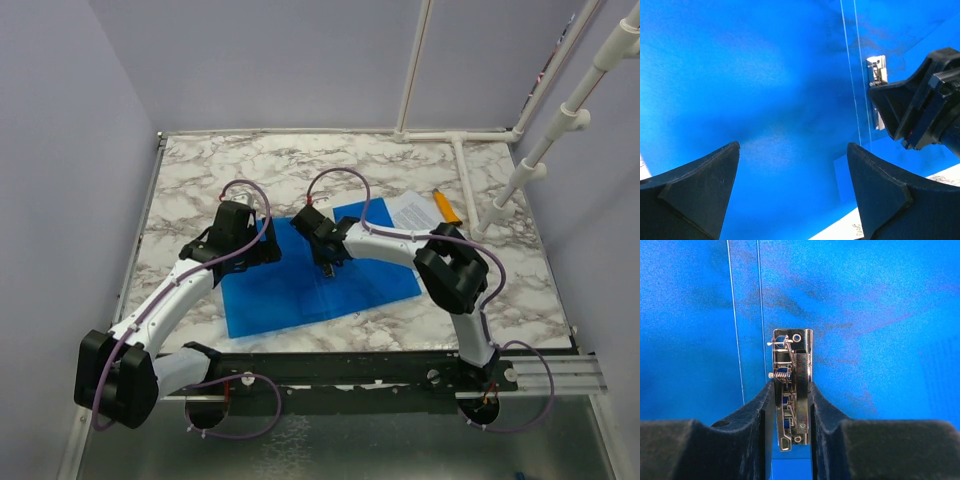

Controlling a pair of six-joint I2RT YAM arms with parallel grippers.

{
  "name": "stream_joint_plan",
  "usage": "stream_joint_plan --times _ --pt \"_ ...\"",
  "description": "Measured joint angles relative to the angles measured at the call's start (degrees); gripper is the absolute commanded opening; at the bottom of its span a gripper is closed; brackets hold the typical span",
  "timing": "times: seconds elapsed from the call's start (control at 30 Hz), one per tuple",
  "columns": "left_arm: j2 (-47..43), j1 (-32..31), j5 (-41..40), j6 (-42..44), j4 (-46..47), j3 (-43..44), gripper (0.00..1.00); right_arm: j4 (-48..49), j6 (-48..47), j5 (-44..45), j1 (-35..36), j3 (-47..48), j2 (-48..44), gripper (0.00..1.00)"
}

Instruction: Put the files into the folder

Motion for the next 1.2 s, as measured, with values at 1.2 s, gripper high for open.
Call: stream_joint_plan --times 1.2 --pt "1.14 -23.06 -10.60 -14.14 -3.69 -6.29 0.99 1.03 -12.63 -1.05 -2.82 -11.52 -8.37 0.26"
